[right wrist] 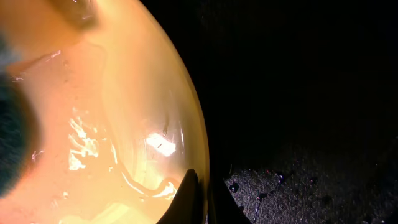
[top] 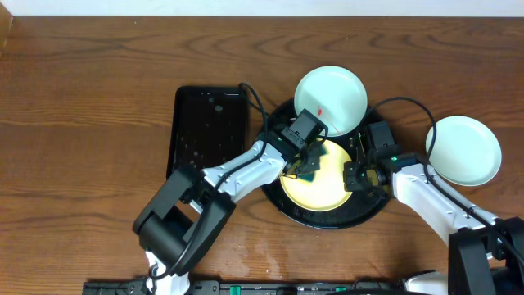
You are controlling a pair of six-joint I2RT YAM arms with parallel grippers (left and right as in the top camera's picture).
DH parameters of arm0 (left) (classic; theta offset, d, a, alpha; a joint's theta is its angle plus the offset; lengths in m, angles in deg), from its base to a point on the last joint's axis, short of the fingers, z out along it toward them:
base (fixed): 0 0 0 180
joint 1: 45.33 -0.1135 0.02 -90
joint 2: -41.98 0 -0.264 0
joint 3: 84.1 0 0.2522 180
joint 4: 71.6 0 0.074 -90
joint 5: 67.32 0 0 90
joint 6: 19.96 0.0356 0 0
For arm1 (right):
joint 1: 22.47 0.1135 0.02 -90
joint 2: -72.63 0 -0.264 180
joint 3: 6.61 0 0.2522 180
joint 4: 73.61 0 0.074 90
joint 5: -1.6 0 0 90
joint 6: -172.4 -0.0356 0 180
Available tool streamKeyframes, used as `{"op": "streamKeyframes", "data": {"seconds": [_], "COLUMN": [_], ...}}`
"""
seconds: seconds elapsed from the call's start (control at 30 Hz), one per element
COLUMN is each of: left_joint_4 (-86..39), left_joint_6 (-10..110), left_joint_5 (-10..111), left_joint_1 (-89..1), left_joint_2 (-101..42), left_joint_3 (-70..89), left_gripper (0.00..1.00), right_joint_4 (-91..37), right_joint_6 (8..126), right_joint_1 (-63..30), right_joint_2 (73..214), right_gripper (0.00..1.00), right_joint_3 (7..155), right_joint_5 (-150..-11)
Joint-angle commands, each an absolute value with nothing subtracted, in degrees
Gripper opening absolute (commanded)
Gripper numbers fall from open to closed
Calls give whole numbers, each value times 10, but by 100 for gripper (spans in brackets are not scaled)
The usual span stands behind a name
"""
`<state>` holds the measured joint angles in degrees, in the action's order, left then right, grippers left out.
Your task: Clean dirty plates on tray and stack at the side
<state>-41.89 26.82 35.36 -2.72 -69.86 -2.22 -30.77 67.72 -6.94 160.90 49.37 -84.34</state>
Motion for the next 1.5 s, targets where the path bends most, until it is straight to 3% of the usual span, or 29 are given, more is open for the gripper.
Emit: {"op": "streamKeyframes", "data": {"seconds": [0.0,0.27,0.4,0.7,0.9,1.13,1.3,1.47], "left_joint_4": [-456,-474,-424,-230,-171,-136,-141,-162], "left_joint_6": [269,305,305,295,292,293,293,293], "left_joint_5": [503,598,559,254,50,-81,-67,35], "left_joint_1": [-15,-7,-15,-75,-73,-37,-9,-4], "left_joint_2": [-749,-750,-750,-746,-743,-742,-742,-742], "left_joint_3": [-32,-31,-31,-23,8,24,24,24], "left_gripper": [8,8,8,7,8,7,8,7], "right_joint_4": [-302,-303,-302,-302,-302,-302,-302,-302], "right_joint_6": [683,683,683,684,688,688,688,688], "right_joint_1": [-66,-66,-66,-66,-66,-66,-66,-66], "right_joint_2": [1612,1612,1611,1611,1611,1611,1611,1611], "right_gripper": [1,1,1,1,1,1,1,1], "right_joint_3": [490,490,490,490,490,490,490,490], "right_joint_5": [-864,-864,-864,-865,-865,-865,-865,-865]}}
